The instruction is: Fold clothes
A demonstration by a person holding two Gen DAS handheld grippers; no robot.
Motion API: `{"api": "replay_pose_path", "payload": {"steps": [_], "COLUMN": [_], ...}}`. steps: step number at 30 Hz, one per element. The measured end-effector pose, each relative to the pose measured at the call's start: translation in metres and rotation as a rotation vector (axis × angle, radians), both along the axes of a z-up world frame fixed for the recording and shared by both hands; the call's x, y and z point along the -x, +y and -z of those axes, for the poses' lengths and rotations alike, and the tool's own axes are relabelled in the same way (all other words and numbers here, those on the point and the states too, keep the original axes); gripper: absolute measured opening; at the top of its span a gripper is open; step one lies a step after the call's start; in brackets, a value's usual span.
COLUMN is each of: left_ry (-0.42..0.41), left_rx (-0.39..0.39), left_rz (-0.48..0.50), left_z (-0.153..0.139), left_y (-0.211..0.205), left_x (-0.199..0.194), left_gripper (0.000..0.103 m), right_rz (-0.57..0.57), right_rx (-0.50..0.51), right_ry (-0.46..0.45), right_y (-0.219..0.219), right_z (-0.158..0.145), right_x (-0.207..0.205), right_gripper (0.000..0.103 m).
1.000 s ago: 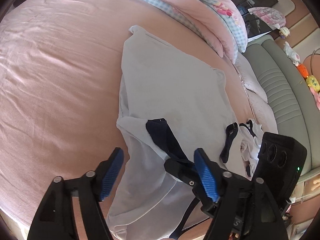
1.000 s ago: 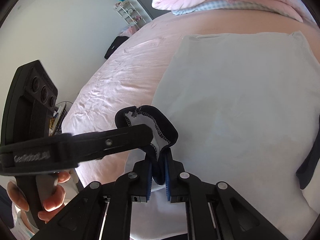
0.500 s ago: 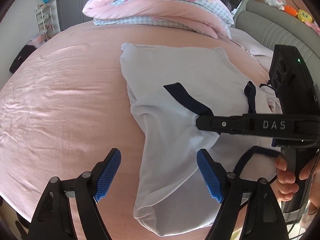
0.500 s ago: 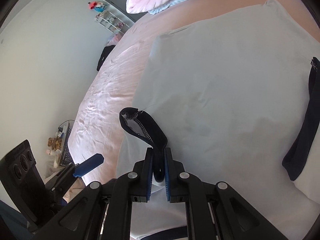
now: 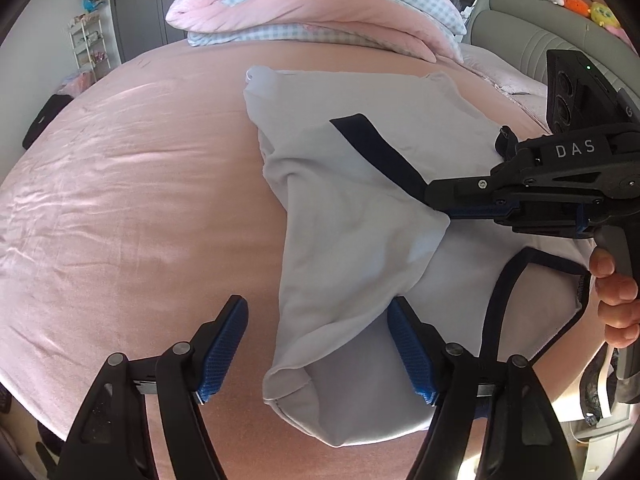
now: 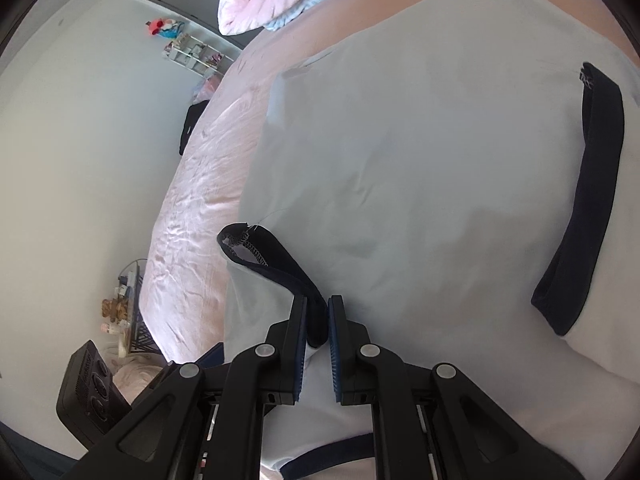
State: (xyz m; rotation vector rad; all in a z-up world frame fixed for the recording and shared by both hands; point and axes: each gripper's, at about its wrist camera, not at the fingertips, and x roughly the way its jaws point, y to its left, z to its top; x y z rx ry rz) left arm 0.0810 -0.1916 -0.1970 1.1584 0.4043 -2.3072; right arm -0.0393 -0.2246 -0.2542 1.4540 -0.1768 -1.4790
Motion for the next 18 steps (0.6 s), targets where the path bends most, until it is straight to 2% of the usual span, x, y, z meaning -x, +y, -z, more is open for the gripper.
{"api": "replay_pose_path", "payload": {"steps": [2, 3, 4, 7, 9, 12, 14, 18], "left_ry": [-0.018, -0.03, -0.034, -0.029, -0.019, -0.005, -0.008, -0.014], "left_rx": [0.027, 0.034, 0.043, 0.058, 0.056, 0.04, 0.04, 0.035], "left_rz": [0.005, 0.01, 0.019, 0.026, 0.024, 0.0, -0.006, -0.02], "left_z": [0.001, 0.002, 0.004, 0.004, 0.004, 0.004, 0.004, 0.003], "left_y": [0.002, 0.002, 0.003, 0.008, 0.011, 0.01, 0.01, 0.011], "left_x": [0.001, 0.001, 0.002, 0.001, 0.002, 0.002, 0.004, 0.005], "left_gripper": [0.061, 0.06, 0.059, 0.055, 0.046, 0.036, 0.034, 0.029], "right_rz": [-0.015, -0.019, -0.017, 0.015, 0.015, 0.005, 0.01, 0.026], "right_rx": [-0.001, 0.0, 0.01, 0.056, 0.068, 0.082, 0.089, 0.08], "right_ry": [-0.06, -0.087, -0.112, -0.164, -0.205, -0.281, -0.322, -0.35], "right_y": [0.005, 0.006, 0.008, 0.014, 0.016, 0.017, 0.016, 0.007], "right_z": [0.004, 0.006, 0.007, 0.006, 0.008, 0.015, 0.021, 0.03], "right_x": [0.002, 0.001, 0.001, -0.002, -0.007, -0.018, -0.025, -0.032], "right_gripper": [0.015, 0.028, 0.036, 0.05, 0.056, 0.057, 0.057, 0.057]}}
